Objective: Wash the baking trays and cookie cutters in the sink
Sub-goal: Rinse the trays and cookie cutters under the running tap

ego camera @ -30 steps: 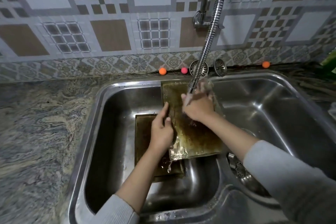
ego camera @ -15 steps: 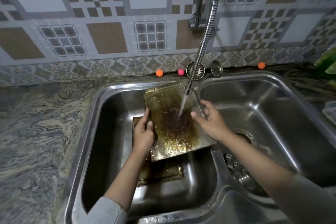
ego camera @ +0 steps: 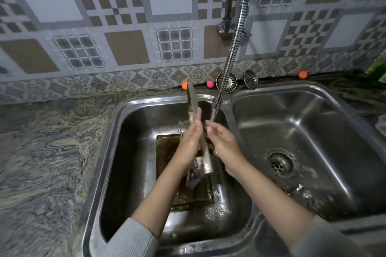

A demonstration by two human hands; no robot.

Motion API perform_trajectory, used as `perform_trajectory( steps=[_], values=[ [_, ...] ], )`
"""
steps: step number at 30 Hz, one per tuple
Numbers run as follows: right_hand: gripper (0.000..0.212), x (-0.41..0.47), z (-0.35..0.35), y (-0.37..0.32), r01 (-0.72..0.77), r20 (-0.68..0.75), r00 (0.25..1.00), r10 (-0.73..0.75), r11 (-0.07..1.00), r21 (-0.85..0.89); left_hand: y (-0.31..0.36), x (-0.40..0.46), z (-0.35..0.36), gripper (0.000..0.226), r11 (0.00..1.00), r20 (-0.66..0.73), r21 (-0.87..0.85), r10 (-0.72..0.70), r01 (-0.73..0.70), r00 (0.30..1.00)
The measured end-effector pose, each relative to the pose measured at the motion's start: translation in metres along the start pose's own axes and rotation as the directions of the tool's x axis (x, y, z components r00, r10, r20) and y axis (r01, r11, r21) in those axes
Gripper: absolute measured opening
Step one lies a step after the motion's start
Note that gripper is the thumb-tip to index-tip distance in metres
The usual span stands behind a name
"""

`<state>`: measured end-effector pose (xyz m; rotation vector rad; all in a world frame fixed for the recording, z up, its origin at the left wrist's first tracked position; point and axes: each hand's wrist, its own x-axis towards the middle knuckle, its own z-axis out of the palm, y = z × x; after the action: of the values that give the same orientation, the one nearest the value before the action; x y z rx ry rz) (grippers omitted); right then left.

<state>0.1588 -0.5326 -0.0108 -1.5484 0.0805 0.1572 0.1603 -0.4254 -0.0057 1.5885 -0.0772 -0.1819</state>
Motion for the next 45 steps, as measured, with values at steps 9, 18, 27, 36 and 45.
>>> perform_trajectory(
  steps=[9,18,27,36,45],
  values=[
    [0.035,0.017,0.001,0.015,0.164,0.143,0.981,-0.134,0.960,-0.226,-0.010,-0.012,-0.018,0.060,0.996,-0.259,-0.045,0.060,-0.075,0.964],
    [0.053,0.053,0.007,-0.010,0.287,0.257,0.957,-0.137,0.600,-0.747,-0.001,-0.022,-0.021,0.054,0.904,-0.230,-0.424,-0.053,-0.051,0.972],
    [0.062,0.064,-0.073,-0.003,0.039,0.052,0.998,0.028,0.339,-0.940,-0.016,-0.029,0.003,0.055,0.822,-0.013,-0.552,-0.176,0.139,0.984],
    [0.052,0.017,-0.051,0.008,0.556,0.542,0.829,-0.142,0.321,-0.767,-0.021,-0.009,-0.017,0.064,0.786,-0.039,-0.612,-0.141,0.088,0.989],
    [0.056,0.027,-0.005,-0.004,0.349,0.306,0.937,-0.170,0.397,-0.849,-0.016,0.015,-0.007,0.080,0.771,-0.011,-0.631,-0.124,0.090,0.992]
  ],
)
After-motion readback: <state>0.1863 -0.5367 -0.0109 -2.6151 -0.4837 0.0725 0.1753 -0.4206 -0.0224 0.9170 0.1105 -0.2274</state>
